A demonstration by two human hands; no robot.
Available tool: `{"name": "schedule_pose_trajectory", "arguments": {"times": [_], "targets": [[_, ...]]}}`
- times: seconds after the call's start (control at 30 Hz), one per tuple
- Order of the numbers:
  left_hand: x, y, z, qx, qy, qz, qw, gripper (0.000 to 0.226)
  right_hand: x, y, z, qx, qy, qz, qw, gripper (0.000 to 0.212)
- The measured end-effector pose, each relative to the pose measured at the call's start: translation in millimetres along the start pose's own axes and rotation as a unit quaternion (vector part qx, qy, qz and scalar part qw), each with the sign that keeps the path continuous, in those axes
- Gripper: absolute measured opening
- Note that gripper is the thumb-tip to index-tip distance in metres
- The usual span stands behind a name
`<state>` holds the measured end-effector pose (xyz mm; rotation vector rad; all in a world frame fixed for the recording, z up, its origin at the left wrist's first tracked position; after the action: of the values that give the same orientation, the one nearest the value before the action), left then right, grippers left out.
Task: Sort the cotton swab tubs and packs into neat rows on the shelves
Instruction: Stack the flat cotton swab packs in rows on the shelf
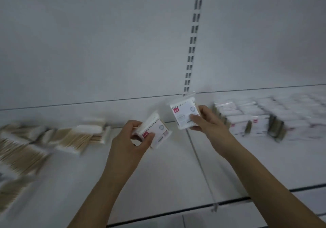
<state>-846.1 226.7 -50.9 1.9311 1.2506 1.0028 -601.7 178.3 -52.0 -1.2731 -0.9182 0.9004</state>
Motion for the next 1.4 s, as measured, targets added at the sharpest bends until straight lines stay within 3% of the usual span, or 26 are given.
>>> {"name": "schedule_pose_trajectory", "arguments": {"times": [0.17, 0.37, 0.47, 0.6, 0.73, 0.83, 0.93, 1.07, 1.4], "targets": [[4.3, 59.4, 75.3, -0.022, -0.091, 0.082, 0.992, 0.022, -42.3, -3.8, -93.1, -0.057, 0.131, -0.052, 0.988, 0.01], [6.7, 111.7, 176.0, 0.002, -0.148, 0.15, 0.977, 0.03, -77.3, -7.6, -170.1, -0.198, 0.305, -0.084, 0.928, 0.016], [11.3, 116.2, 217.3, 0.023, -0.142, 0.136, 0.98, 0.034, -68.9, -3.7, -187.4, -0.316, 0.311, -0.079, 0.893, 0.027], [12.9, 96.0, 235.1, 0.015, -0.115, 0.081, 0.99, 0.047, -57.1, 17.7, -189.6, -0.41, 0.255, -0.067, 0.873, 0.028], [14.3, 84.3, 236.5, 0.033, -0.109, 0.071, 0.991, 0.041, -61.4, 23.5, -188.0, -0.466, 0.339, -0.102, 0.811, 0.041], [15.9, 84.0, 244.1, 0.07, -0.109, 0.077, 0.989, 0.038, -63.9, 21.0, -184.2, -0.473, 0.366, -0.166, 0.784, 0.039], [16.8, 83.2, 247.3, 0.07, -0.116, 0.071, 0.988, 0.039, -59.5, 24.9, -179.5, -0.473, 0.309, -0.182, 0.805, 0.045], [18.2, 82.3, 246.3, 0.05, -0.13, 0.063, 0.988, 0.037, -50.6, 30.3, -179.7, -0.483, 0.267, -0.135, 0.823, 0.075], [16.8, 88.0, 239.9, 0.058, -0.173, 0.086, 0.979, 0.036, -51.5, 30.7, -181.5, -0.479, 0.279, -0.113, 0.824, 0.08]]}}
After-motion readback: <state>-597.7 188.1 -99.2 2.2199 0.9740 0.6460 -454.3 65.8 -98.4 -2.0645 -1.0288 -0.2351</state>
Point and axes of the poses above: each hand's wrist, its own x-axis towards the middle knuckle, its own z-axis out of the palm, y = z × x, the point moved 4 cm from there along x, towards the middle knuckle, and after that the axes turned 7 degrees about x, right-handed, at the moved point
